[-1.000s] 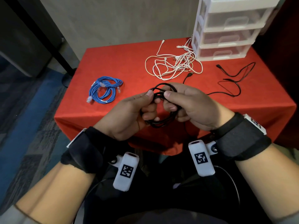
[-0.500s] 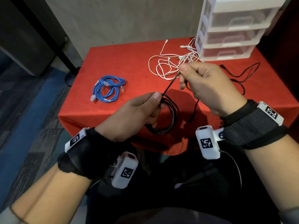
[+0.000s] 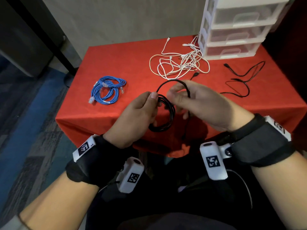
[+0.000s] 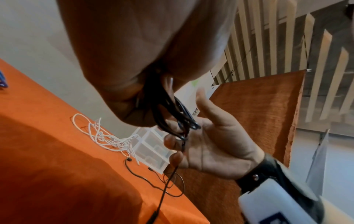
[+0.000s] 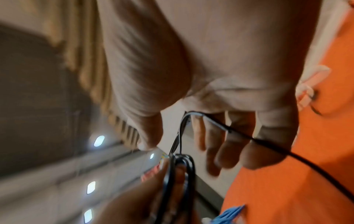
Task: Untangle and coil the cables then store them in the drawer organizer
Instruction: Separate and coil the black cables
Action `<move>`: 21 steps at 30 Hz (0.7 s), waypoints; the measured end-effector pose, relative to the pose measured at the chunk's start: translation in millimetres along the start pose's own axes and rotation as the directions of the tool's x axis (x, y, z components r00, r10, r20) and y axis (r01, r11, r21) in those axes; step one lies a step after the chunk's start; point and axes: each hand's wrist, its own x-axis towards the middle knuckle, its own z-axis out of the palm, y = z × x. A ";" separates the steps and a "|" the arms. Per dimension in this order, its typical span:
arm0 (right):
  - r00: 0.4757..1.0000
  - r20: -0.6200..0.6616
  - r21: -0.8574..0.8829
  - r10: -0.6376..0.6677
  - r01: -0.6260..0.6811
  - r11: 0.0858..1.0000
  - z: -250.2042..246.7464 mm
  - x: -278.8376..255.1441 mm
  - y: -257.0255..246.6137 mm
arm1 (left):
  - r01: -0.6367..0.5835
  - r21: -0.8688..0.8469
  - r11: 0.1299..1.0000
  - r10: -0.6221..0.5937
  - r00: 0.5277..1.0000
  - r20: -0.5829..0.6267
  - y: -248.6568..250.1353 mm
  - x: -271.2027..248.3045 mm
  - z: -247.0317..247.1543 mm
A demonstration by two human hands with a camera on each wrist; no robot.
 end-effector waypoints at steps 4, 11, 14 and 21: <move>0.944 -0.088 -0.436 -0.318 0.250 0.864 -4.8 -2.6 -3.3 | 0.018 0.040 0.999 -0.019 1.000 0.022 1.2 0.0 2.6; 0.963 0.040 -0.466 -0.265 0.253 0.848 -7.4 -10.0 -12.4 | 0.078 -0.001 0.997 -0.078 0.997 0.026 13.3 -1.5 0.0; 0.940 -0.065 -0.448 -0.336 0.273 0.851 -11.2 -11.3 -12.1 | 0.088 -0.039 0.995 -0.084 0.992 0.093 20.2 -6.6 0.7; 0.903 -0.284 -0.192 -0.324 0.277 0.941 -17.3 -8.6 -17.7 | -0.003 0.004 1.000 0.002 0.996 0.087 30.1 -3.4 8.4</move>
